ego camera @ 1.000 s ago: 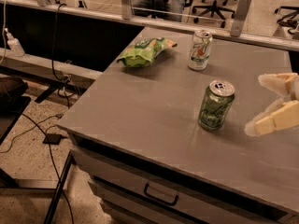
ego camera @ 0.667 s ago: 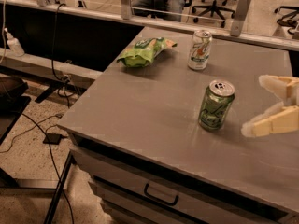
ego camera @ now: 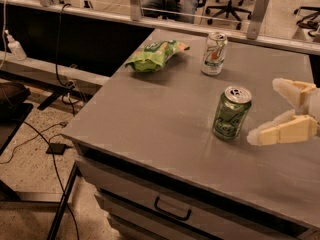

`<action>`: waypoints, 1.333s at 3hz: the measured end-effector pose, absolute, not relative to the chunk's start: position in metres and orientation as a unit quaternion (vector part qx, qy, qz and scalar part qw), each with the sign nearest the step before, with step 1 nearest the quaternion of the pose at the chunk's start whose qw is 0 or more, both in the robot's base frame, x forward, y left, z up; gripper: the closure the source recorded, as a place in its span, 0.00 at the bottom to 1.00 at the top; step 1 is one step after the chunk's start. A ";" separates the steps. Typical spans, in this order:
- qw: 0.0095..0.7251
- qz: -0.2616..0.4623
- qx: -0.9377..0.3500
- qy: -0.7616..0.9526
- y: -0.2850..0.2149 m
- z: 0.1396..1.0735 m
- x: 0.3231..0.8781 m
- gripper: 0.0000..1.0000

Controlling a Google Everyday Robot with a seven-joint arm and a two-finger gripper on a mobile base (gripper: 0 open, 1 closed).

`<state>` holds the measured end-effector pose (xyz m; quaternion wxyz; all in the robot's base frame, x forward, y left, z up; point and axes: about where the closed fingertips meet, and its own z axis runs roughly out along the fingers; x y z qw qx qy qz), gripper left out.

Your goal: Knock green can over

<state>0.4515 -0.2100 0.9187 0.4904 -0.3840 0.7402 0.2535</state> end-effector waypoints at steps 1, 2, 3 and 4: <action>0.513 0.253 -0.383 0.725 -0.206 0.919 0.455 0.00; 0.570 0.252 -0.378 0.684 -0.197 0.917 0.463 0.00; 0.617 0.246 -0.372 0.648 -0.189 0.913 0.468 0.00; 0.642 0.238 -0.368 0.629 -0.183 0.908 0.472 0.00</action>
Offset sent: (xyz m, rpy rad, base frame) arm 0.0194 0.0206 -0.0062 0.2240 -0.3962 -0.0301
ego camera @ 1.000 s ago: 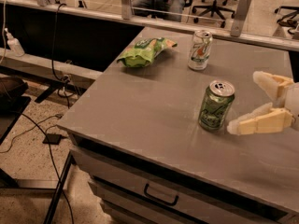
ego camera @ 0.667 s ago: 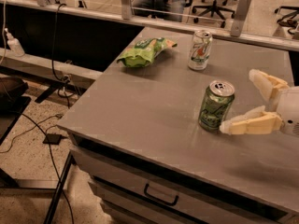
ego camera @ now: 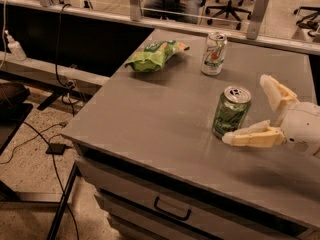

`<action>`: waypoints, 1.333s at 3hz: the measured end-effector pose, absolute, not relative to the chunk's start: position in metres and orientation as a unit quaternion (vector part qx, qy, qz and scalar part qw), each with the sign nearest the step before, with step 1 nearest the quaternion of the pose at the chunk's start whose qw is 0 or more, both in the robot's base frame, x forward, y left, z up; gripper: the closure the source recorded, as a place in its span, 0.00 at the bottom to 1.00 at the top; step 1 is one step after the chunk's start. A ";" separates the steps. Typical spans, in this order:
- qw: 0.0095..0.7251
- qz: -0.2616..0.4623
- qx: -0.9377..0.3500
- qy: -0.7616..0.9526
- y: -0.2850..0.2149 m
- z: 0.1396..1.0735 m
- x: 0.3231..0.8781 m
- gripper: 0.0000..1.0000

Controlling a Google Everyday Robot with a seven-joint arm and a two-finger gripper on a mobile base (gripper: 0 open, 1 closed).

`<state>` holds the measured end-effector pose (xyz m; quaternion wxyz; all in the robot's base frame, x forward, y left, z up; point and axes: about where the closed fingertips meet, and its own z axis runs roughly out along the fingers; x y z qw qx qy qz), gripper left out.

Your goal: Knock green can over

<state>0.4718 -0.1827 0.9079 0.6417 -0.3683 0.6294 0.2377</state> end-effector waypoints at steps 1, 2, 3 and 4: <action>0.646 0.224 -0.369 0.630 -0.173 0.903 0.475 0.00; 0.646 0.219 -0.370 0.631 -0.169 0.902 0.477 0.08; 0.645 0.220 -0.372 0.630 -0.166 0.903 0.477 0.31; 0.645 0.220 -0.374 0.629 -0.164 0.904 0.477 0.54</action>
Offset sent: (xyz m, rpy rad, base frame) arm 0.0036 0.0104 -0.0054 -0.0169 -0.0153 -0.0208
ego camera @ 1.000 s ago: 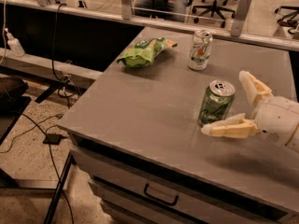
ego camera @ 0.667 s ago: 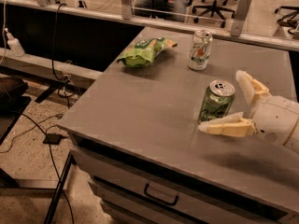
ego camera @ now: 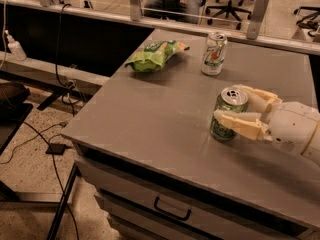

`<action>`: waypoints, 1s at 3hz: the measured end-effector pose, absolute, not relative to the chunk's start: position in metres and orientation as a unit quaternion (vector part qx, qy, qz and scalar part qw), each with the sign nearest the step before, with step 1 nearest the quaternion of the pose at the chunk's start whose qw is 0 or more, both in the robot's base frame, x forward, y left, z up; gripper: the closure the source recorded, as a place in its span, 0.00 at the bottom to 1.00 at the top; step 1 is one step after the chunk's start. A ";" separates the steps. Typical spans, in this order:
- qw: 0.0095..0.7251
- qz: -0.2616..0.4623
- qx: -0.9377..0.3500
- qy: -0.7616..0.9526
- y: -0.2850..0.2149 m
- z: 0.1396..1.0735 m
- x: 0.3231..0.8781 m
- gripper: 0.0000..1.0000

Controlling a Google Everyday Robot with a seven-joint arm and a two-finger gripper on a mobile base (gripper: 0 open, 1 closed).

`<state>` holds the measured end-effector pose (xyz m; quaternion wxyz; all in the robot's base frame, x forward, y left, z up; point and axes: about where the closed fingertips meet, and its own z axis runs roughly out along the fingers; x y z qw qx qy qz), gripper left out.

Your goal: Knock green can over

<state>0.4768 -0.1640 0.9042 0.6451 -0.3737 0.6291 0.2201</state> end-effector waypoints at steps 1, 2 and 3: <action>0.645 0.221 -0.376 0.628 -0.161 0.905 0.477 0.79; 0.631 0.199 -0.407 0.629 -0.160 0.919 0.480 0.99; 0.600 0.159 -0.476 0.623 -0.154 0.948 0.486 1.00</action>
Offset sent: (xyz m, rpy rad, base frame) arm 0.0130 -0.0005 0.0476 -0.2863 -0.0395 0.0552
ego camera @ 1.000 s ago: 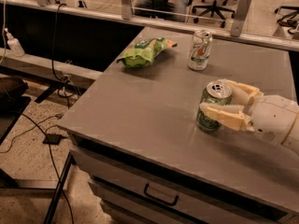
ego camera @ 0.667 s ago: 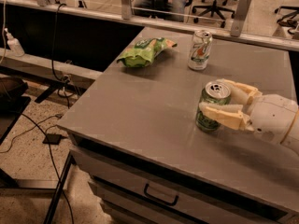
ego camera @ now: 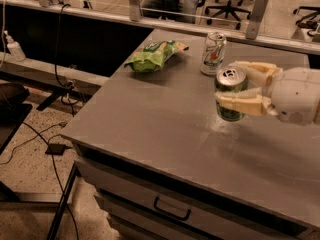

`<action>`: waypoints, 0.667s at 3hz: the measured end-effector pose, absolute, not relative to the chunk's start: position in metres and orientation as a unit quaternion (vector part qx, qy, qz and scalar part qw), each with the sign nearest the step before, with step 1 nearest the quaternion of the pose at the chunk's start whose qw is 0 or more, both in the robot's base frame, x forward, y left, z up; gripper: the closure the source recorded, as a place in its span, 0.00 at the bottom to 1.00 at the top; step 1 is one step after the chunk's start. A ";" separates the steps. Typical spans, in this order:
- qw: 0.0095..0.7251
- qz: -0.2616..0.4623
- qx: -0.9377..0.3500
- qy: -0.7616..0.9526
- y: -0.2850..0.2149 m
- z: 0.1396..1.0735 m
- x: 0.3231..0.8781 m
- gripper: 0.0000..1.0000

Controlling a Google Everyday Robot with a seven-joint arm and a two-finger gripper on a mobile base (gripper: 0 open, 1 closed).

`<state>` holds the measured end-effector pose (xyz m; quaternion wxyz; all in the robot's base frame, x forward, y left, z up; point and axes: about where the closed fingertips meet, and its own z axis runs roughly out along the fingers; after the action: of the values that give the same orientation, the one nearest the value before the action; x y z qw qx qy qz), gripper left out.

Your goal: Knock green can over

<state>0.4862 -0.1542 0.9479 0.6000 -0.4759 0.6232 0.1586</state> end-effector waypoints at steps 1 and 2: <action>0.556 0.127 -0.538 0.621 -0.147 0.969 0.491 1.00; 0.483 0.113 -0.595 0.632 -0.138 0.968 0.493 1.00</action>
Offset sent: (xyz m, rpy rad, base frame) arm 0.0162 0.0014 -0.0182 -0.7295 0.2292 0.2401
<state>0.4935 -0.1378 0.9683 0.4831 -0.5954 0.6318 0.1134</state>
